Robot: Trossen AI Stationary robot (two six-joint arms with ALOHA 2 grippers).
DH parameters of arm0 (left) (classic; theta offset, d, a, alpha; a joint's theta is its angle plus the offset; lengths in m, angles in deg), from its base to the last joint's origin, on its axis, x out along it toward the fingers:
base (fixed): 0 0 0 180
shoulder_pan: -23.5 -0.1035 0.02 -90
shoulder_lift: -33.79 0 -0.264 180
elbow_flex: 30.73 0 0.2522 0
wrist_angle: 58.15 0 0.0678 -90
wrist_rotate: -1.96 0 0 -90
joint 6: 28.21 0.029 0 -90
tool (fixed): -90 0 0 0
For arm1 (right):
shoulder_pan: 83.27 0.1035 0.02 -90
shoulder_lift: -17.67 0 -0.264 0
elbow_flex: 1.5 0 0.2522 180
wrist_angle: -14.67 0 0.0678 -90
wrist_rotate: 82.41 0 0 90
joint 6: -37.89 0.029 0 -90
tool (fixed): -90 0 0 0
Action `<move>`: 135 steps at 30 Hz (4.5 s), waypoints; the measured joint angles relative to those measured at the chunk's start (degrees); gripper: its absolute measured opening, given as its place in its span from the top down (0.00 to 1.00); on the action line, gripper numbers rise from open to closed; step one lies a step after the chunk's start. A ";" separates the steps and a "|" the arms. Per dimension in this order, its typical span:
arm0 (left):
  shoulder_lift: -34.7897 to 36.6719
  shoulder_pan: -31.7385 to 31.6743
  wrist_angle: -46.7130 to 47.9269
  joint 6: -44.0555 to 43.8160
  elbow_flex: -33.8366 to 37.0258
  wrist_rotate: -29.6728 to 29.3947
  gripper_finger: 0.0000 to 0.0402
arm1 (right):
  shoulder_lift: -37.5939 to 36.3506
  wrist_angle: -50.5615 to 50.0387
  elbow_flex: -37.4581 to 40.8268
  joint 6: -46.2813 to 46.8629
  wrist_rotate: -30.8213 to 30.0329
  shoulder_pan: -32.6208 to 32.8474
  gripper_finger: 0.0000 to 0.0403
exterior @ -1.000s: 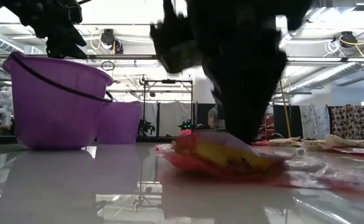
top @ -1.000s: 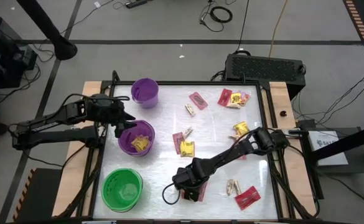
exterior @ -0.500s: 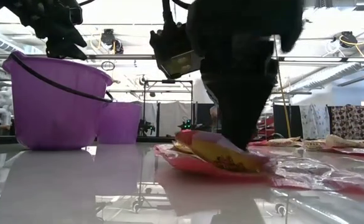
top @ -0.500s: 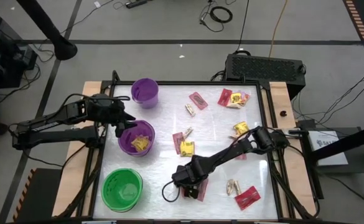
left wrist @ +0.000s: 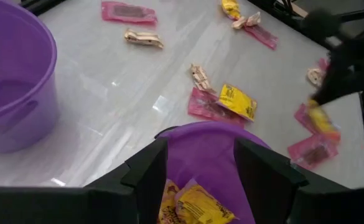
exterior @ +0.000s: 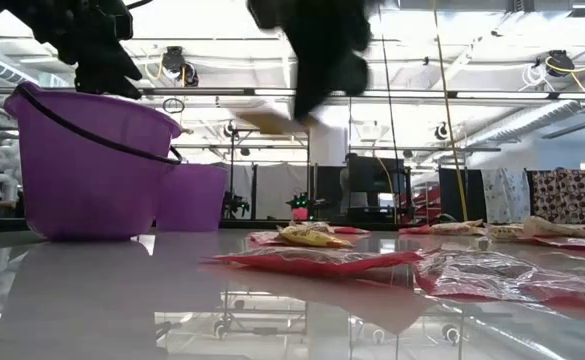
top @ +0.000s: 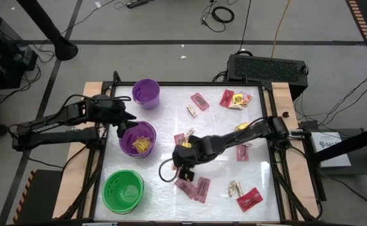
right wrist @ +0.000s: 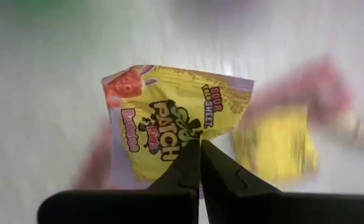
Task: Sort candy by brand, put in halloween buckets
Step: Put the yellow candy into the bottom purple bucket
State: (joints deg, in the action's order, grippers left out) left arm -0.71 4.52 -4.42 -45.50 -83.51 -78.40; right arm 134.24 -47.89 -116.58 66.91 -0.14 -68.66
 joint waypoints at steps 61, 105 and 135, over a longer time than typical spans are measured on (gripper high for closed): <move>-0.40 0.11 0.09 -18.34 0.02 -14.02 0.52 | 0.29 31.63 -0.12 -25.23 11.11 -17.74 0.76; -9.73 0.11 -5.37 -25.58 0.04 -23.39 0.52 | -9.59 -12.57 24.47 -25.33 0.84 -74.88 0.76; -13.83 0.37 -4.69 -13.36 0.04 -15.82 0.52 | -16.72 -6.45 30.15 -12.94 5.67 -71.07 1.00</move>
State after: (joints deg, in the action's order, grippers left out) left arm -14.54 4.89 -9.12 -58.86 -83.47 -94.23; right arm 117.53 -54.35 -86.43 53.96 5.52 -139.74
